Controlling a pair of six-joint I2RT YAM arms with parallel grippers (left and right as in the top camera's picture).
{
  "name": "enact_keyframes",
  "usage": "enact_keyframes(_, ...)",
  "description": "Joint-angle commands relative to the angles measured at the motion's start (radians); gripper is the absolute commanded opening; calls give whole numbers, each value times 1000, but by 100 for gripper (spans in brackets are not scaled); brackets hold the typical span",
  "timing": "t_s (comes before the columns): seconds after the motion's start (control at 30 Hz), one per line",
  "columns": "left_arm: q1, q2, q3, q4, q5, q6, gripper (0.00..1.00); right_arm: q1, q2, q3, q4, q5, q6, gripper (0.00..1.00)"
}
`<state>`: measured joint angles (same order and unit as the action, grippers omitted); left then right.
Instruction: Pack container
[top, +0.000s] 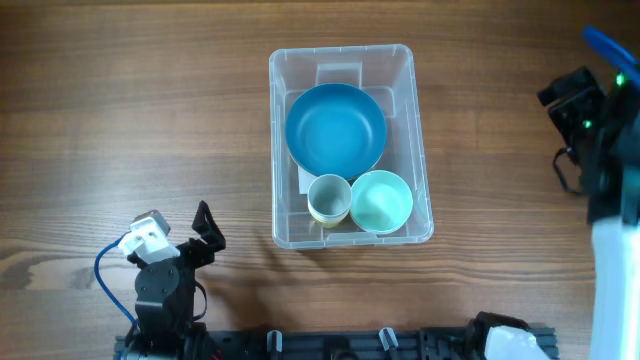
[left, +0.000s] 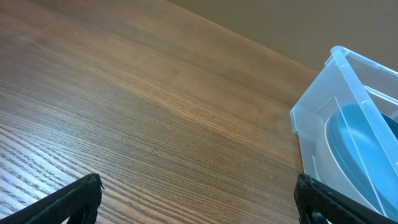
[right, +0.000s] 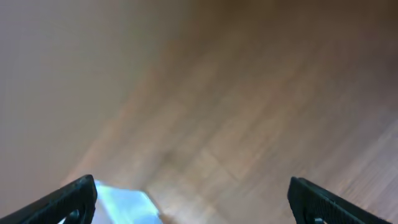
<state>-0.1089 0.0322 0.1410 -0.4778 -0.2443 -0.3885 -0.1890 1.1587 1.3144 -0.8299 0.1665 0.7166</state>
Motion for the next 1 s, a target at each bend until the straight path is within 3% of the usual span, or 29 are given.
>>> enact_keyframes(0.0,7,-13,-5,3,8,-12,100,86,-154,-114,116,138,-211,100)
enact_keyframes(0.2,7,-13,-5,3,9,-13,100,124,-436,-446,375,-222,-710,100)
enact_keyframes(0.27,7,-13,-5,3,8,-13,100,123,-529,-560,434,-298,-803,100)
enact_keyframes(0.43,7,-13,-5,3,9,-13,100,123,-780,-831,466,-306,-793,100)
enact_keyframes(0.63,7,-13,-5,3,8,-12,100,123,-1000,-1039,459,-307,-783,100)
enact_keyframes(0.97,7,-13,-5,3,8,-13,100,123,-1130,-1188,467,-311,-687,100)
